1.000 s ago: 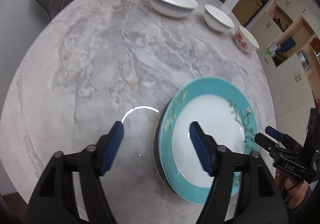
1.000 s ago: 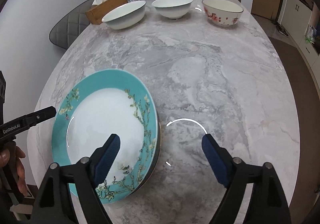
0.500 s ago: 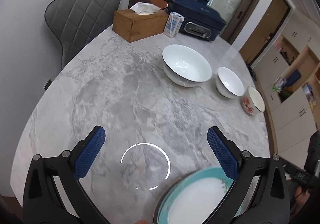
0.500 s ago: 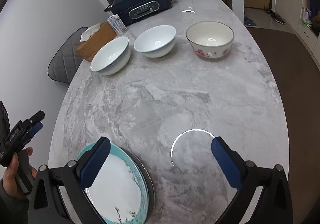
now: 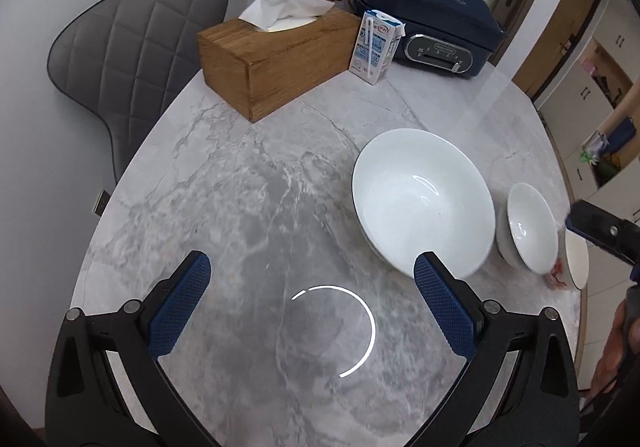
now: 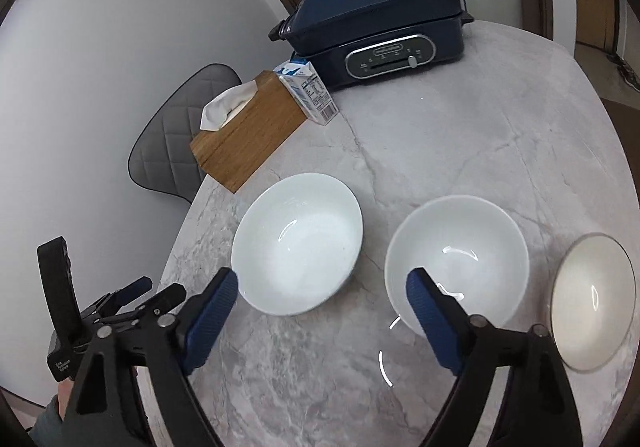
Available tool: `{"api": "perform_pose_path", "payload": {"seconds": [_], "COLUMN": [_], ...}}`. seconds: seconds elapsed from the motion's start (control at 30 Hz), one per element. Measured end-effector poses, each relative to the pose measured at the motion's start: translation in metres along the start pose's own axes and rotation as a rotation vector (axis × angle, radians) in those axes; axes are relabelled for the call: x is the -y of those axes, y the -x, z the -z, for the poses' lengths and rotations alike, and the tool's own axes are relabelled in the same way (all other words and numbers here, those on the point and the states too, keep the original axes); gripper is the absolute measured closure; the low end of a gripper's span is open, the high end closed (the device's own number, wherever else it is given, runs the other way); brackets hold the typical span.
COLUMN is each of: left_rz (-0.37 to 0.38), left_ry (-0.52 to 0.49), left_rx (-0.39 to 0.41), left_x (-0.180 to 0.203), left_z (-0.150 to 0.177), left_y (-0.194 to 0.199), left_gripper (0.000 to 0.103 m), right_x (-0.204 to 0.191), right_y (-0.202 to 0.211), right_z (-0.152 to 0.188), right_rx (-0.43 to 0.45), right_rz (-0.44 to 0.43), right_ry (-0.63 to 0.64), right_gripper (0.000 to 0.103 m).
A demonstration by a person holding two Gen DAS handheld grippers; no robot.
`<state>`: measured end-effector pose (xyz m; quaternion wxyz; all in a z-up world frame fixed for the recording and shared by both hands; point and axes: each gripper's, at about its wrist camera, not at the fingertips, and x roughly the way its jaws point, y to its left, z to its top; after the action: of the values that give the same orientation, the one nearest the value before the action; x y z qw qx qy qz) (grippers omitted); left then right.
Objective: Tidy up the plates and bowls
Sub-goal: 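Move the open left tool to the rim of the large white bowl, then close the left tool on the large white bowl's rim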
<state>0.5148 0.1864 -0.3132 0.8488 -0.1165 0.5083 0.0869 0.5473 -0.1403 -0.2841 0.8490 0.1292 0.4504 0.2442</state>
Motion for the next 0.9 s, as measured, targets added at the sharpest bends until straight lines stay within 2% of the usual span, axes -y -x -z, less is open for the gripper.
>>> {"api": "perform_pose_path", "payload": {"seconds": [0.13, 0.4, 0.47, 0.57, 0.63, 0.73, 0.83, 0.9], "left_rz": [-0.002, 0.044, 0.053, 0.072, 0.085, 0.104, 0.117, 0.127], "left_ry": [-0.005, 0.022, 0.027, 0.043, 0.048, 0.048, 0.055, 0.051], "left_rx": [-0.051, -0.11, -0.12, -0.139, -0.164, -0.188, -0.196, -0.204], "left_x": [0.003, 0.009, 0.011, 0.011, 0.012, 0.015, 0.018, 0.022], "left_z": [-0.011, -0.014, -0.015, -0.017, -0.017, -0.015, -0.014, -0.013], "left_y": [-0.036, -0.075, -0.083, -0.096, -0.105, -0.116, -0.122, -0.126], "left_gripper": [0.001, 0.002, 0.006, 0.02, 0.037, 0.052, 0.068, 0.071], "right_x": [-0.004, 0.006, 0.007, 0.008, 0.007, 0.004, 0.004, 0.002], "right_y": [-0.045, -0.089, -0.098, -0.108, -0.115, -0.125, -0.13, -0.133], "right_z": [-0.018, -0.03, -0.033, -0.038, -0.04, -0.041, -0.043, -0.043], "right_rx": [-0.075, -0.144, -0.161, -0.178, -0.201, -0.234, -0.249, -0.262], "right_rz": [0.034, 0.074, 0.078, 0.087, 0.085, 0.101, 0.088, 0.119], "right_ry": [0.048, 0.043, 0.043, 0.05, 0.055, 0.082, 0.072, 0.091], "right_gripper": [0.031, 0.031, 0.031, 0.032, 0.032, 0.035, 0.055, 0.064]}}
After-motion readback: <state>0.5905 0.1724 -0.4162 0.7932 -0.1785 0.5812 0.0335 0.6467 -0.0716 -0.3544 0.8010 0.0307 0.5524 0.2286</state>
